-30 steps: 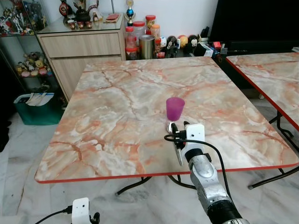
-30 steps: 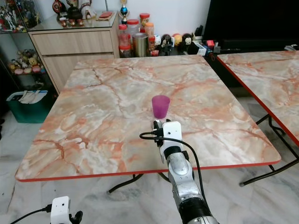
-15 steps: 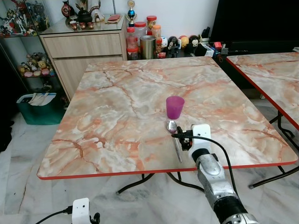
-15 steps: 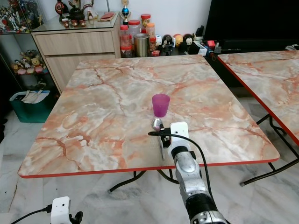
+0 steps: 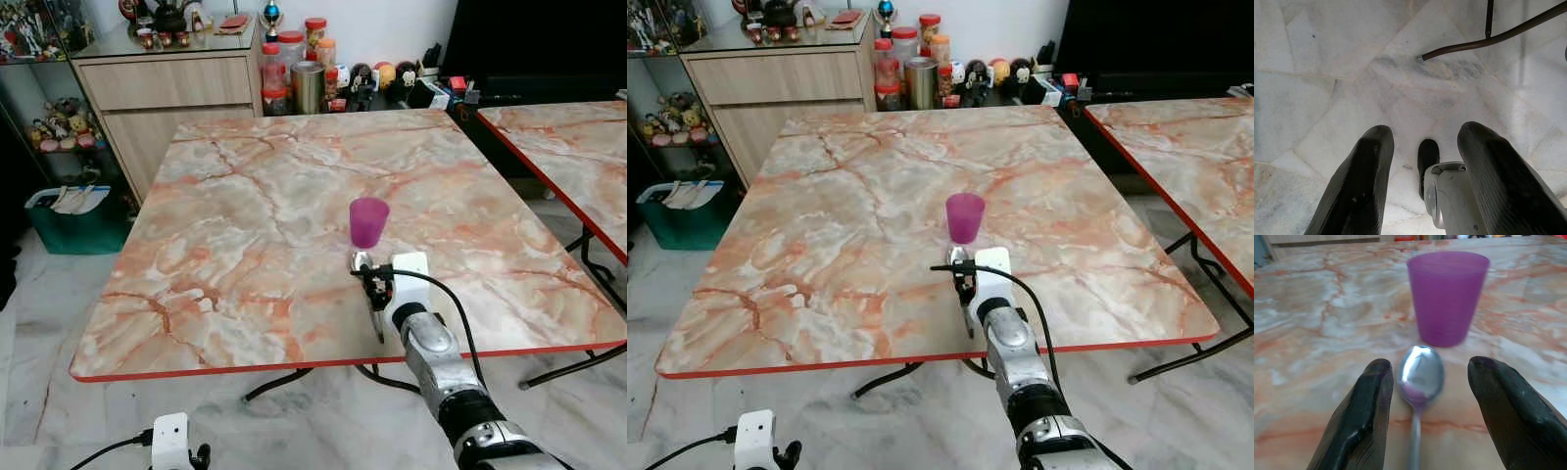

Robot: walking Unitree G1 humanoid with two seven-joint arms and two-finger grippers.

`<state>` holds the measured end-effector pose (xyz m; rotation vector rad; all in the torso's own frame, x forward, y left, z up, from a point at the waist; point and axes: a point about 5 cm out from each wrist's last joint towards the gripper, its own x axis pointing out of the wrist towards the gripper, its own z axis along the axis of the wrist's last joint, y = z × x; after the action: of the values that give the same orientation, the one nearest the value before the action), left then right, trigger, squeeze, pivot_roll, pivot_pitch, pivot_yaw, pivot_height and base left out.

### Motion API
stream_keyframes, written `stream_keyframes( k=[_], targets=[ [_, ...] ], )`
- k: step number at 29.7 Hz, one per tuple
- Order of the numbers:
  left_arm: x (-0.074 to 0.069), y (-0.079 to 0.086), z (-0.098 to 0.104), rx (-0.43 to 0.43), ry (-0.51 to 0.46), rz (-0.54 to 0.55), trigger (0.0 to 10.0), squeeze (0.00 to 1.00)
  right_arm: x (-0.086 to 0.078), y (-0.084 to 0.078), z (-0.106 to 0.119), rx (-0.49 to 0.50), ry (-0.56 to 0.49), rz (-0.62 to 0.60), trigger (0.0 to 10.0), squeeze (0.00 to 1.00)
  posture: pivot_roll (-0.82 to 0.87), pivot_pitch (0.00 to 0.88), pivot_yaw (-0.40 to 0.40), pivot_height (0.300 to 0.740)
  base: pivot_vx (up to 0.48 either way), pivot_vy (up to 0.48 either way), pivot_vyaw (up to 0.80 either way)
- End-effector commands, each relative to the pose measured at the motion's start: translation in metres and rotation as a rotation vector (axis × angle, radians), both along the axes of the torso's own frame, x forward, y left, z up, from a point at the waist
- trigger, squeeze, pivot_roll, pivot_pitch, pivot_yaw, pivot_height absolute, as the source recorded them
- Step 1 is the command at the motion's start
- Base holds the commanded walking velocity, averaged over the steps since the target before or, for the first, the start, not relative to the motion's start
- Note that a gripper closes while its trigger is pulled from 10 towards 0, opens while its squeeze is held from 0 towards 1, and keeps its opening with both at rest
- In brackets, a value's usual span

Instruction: Setting the table

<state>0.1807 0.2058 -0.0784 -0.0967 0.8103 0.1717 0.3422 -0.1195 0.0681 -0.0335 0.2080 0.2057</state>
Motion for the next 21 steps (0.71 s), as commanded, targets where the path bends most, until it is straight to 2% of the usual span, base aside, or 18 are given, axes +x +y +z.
stream_keyframes(
  k=[1,7,15,21],
  targets=[
    [0.000,0.003,0.000,0.006,0.011,0.000,10.0,0.00,0.003,0.004,0.002,0.022,0.002,0.012,10.0,0.00,0.08,0.000,0.031,0.740,0.000,0.000,0.00],
    [-0.001,0.003,0.000,0.001,0.012,0.009,10.0,0.00,0.004,0.014,0.001,0.014,0.022,0.036,10.0,0.00,0.09,0.000,0.028,0.740,0.000,0.000,0.00],
    [-0.002,0.002,-0.001,-0.006,0.017,0.011,10.0,0.00,0.001,0.014,-0.011,0.001,0.090,-0.003,10.0,0.00,0.09,0.000,0.032,0.740,0.000,0.000,0.00],
    [-0.003,0.003,-0.001,-0.005,0.017,0.019,10.0,0.00,0.002,0.015,-0.011,-0.007,0.104,-0.012,10.0,0.00,0.09,0.000,0.030,0.740,0.000,0.000,0.00]
  ],
)
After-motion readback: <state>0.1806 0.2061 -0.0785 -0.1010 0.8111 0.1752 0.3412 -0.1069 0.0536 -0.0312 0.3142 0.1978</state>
